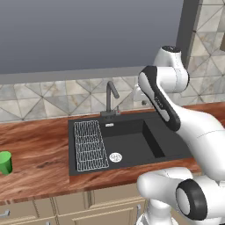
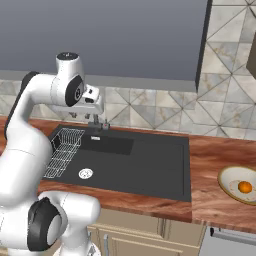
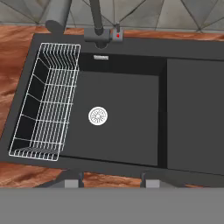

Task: Move the cup from next to the sink to the open cabinet. Then, move the bowl with the tangerine to the fridge to clear the area for faucet cleaning.

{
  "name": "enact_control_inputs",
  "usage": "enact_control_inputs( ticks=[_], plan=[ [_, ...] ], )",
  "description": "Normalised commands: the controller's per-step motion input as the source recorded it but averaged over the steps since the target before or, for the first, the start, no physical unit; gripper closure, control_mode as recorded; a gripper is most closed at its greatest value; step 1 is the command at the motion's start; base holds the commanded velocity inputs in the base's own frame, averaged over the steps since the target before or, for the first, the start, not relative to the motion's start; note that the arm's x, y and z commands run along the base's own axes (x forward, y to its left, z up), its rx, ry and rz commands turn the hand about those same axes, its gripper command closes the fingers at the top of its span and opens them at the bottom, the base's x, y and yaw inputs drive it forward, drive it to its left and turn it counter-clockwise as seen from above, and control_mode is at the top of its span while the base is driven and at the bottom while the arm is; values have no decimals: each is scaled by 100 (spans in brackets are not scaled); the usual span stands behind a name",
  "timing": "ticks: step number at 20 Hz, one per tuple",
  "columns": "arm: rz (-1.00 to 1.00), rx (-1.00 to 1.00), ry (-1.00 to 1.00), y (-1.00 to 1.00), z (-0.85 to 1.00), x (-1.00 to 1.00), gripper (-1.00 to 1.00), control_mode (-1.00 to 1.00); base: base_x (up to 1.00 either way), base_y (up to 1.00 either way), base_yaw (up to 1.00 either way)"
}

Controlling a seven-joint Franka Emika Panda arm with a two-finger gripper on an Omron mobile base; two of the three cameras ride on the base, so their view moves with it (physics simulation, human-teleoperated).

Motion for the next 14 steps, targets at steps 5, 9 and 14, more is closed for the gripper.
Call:
enact_control_inputs(
  ticks=[5, 9, 14],
  plan=[
    [10, 11, -2, -65, -2, 1, -100, -100, 0, 0, 0],
    [-26, 40, 27, -58, 25, 63, -100, -100, 0, 0, 0],
    [0, 0, -1, 1, 0, -26, -100, -100, 0, 0, 0]
  ],
)
